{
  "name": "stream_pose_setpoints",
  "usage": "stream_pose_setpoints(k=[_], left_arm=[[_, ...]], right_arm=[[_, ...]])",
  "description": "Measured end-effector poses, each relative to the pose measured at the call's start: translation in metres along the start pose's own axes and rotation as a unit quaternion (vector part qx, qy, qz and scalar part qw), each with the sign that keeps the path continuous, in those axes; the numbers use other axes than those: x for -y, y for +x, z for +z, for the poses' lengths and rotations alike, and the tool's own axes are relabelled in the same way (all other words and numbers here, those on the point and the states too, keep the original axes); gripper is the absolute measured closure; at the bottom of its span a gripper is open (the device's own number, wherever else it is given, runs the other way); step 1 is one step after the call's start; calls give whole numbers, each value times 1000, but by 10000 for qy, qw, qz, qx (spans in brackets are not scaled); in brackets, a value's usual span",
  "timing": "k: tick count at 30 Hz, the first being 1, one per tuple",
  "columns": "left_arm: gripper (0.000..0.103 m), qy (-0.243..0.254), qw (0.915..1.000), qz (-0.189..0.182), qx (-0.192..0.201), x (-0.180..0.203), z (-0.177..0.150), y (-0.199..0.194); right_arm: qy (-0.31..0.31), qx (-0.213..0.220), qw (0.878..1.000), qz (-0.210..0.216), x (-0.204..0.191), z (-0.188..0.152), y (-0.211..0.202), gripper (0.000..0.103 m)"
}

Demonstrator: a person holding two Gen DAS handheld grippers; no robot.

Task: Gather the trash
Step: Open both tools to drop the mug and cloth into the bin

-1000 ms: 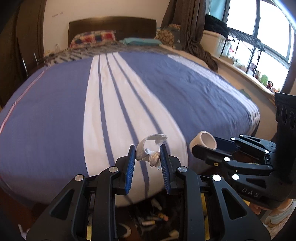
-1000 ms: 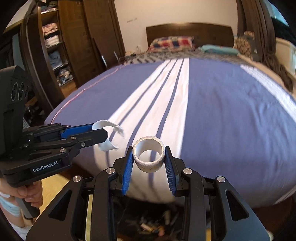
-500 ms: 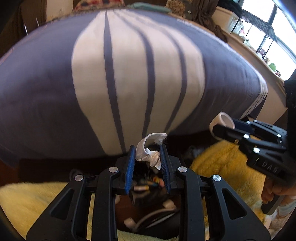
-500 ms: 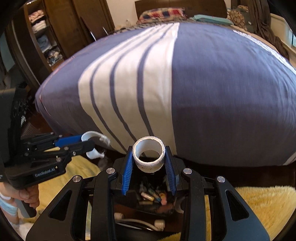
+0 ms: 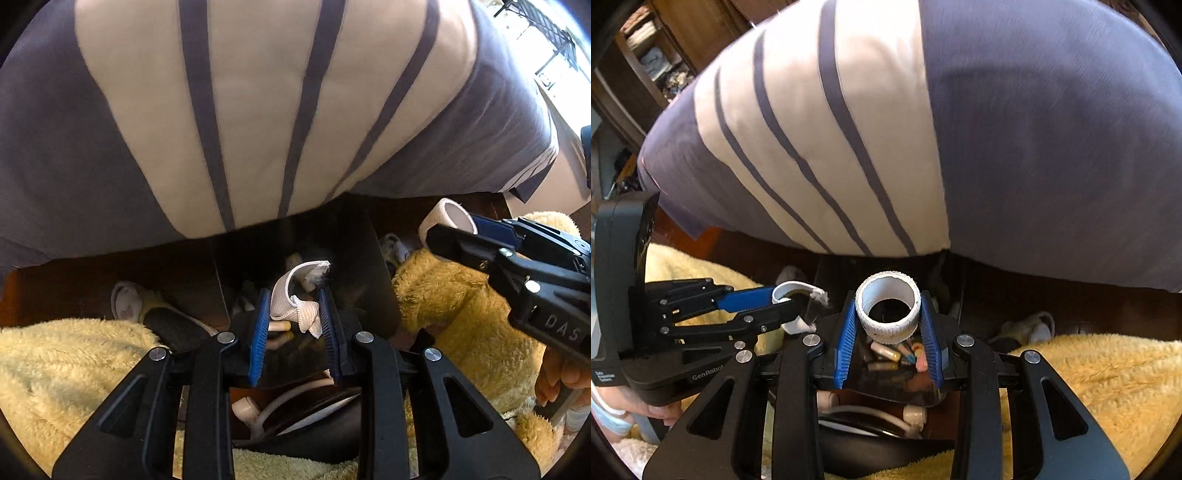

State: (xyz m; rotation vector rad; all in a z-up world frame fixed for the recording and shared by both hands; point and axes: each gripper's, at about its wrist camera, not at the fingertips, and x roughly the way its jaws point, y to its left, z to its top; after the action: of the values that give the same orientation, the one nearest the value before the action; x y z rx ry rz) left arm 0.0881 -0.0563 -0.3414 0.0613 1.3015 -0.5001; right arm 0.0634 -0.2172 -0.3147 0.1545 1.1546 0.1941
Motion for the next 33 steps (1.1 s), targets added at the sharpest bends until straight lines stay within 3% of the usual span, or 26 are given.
stream_pose_setpoints(k=[8, 12, 16, 20, 23, 25, 29, 31, 33], left_arm=[[75, 73, 9993, 20, -360, 3, -1, 19], [65, 8, 9990, 50, -451, 0, 0, 24], [57, -58, 9989, 45, -457, -4, 1, 24], [50, -133, 9993, 59, -352, -8, 3, 16], [43, -181, 9996, 71, -187, -9, 5, 4], [32, -197, 9998, 82, -46, -8, 7, -6], [21, -174, 9990, 198, 358, -6, 10, -36], [17, -164, 9981, 241, 544, -5, 10, -50], [14, -152, 9967, 288, 737, -5, 11, -66]], right_arm=[[30, -336, 9994, 11, 0, 5, 22, 68], [72, -382, 9992, 31, 3, 10, 26, 67], [135, -370, 9992, 16, 7, 10, 27, 55], [197, -263, 9995, -28, 8, 12, 19, 48], [258, -79, 9996, -91, 11, 14, 7, 32], [291, 42, 9995, -119, 12, 15, -1, 24], [326, 276, 9990, -150, 13, 16, -21, 22], [315, 410, 9984, -239, 11, 17, -33, 11], [266, 587, 9974, -330, 9, 19, -48, 10]])
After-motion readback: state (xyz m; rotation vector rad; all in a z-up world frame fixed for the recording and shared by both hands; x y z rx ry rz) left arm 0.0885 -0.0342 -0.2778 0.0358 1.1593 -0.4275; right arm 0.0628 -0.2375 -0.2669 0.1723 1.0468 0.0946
